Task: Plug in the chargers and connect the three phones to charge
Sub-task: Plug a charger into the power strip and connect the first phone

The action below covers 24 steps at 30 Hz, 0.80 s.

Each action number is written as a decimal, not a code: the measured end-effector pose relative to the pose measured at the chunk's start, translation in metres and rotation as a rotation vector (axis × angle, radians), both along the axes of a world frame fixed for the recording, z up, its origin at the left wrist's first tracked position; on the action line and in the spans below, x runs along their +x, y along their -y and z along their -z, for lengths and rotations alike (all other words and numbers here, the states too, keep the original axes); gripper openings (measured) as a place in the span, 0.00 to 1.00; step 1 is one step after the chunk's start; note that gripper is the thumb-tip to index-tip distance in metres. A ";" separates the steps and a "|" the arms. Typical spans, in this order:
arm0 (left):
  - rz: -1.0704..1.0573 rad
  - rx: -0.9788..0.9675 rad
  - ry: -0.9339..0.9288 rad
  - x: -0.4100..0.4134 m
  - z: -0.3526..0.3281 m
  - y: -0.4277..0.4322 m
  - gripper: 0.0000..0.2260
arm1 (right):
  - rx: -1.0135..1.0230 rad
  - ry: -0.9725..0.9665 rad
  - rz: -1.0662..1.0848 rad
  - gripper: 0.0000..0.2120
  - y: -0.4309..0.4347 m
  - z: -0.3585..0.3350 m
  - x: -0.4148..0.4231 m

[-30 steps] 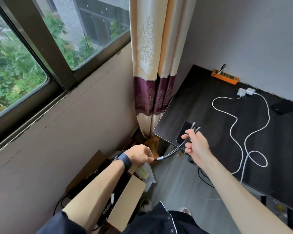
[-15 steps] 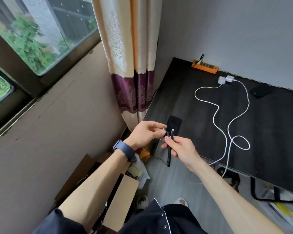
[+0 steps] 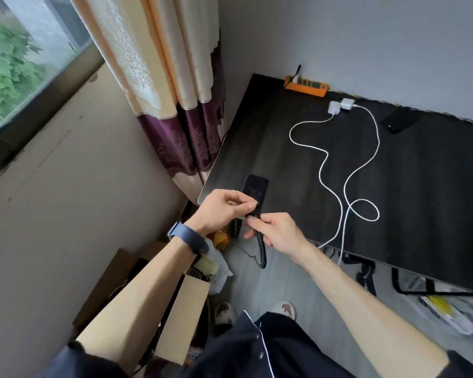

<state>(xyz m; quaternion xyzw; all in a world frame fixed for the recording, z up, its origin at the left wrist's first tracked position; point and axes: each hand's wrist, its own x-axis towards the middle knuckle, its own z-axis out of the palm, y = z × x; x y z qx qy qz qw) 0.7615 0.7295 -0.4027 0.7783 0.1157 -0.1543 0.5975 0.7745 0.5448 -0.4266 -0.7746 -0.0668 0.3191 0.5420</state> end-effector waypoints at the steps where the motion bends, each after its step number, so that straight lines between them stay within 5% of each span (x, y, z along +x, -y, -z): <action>1: 0.004 0.032 -0.013 0.002 0.000 0.004 0.05 | -0.029 0.010 -0.038 0.15 0.005 0.001 0.003; 6: -0.011 0.209 -0.001 0.000 0.011 0.029 0.03 | -0.241 0.381 -0.117 0.10 0.033 0.023 0.002; 10: -0.058 0.126 -0.077 -0.014 0.035 0.047 0.05 | -0.269 0.592 -0.079 0.09 0.054 0.054 -0.016; 17: -0.124 0.393 -0.250 -0.018 0.073 0.050 0.05 | -0.196 0.159 0.072 0.16 0.064 0.089 -0.033; 24: -0.065 0.642 -0.334 0.059 0.119 0.043 0.24 | -0.260 -0.019 0.275 0.12 0.067 0.116 -0.028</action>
